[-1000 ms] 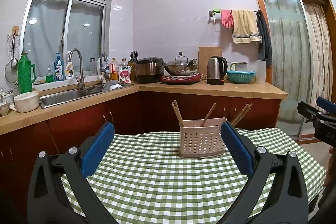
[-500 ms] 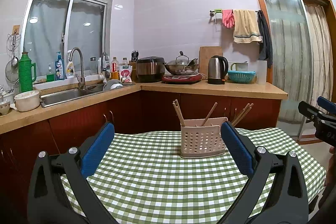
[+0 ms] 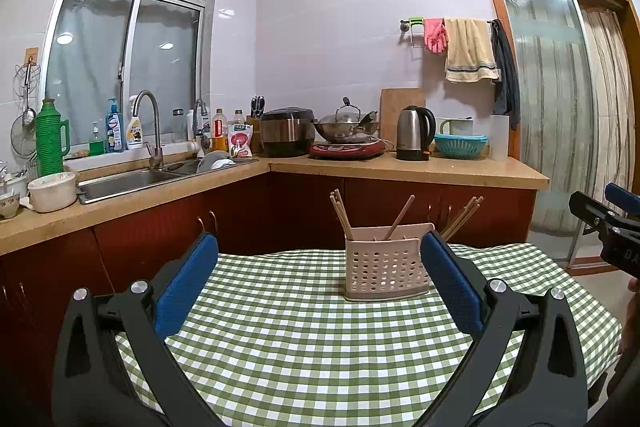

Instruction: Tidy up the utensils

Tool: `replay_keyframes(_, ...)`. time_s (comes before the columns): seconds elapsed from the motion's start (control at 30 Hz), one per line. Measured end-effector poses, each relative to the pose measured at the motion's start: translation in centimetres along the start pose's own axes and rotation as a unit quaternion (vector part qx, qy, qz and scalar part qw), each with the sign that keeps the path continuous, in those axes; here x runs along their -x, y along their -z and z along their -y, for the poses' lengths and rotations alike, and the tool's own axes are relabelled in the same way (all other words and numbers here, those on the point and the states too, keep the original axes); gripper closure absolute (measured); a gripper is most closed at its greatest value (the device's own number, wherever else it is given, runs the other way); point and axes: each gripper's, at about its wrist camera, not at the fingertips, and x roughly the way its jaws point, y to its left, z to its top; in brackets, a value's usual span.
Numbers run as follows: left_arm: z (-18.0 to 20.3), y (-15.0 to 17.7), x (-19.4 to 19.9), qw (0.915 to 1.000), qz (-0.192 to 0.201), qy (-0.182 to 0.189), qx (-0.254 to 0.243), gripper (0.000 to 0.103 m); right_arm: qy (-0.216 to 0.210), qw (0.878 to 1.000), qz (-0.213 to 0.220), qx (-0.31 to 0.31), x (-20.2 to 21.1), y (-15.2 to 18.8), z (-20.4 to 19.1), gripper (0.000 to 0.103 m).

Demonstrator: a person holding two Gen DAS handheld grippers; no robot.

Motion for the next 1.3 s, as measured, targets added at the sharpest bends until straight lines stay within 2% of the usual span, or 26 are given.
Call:
replay_keyframes(0.77,0.00,0.26,-0.20,0.9999,-0.001,-0.007,-0.008,0.004,-0.001,1.000,-0.001,0.002,0.15,-0.24,0.09,0.017)
replay_keyframes(0.97,0.08,0.14,0.19,0.9996,0.019,-0.015,-0.016,0.004,-0.001,1.000,-0.003,0.002,0.05,-0.19,0.23,0.017)
replay_keyframes(1.3,-0.29,0.12,-0.05,0.9996,0.021,-0.018,0.002,0.004,-0.001,1.000,-0.003,0.003,-0.09,0.02,0.16,0.017)
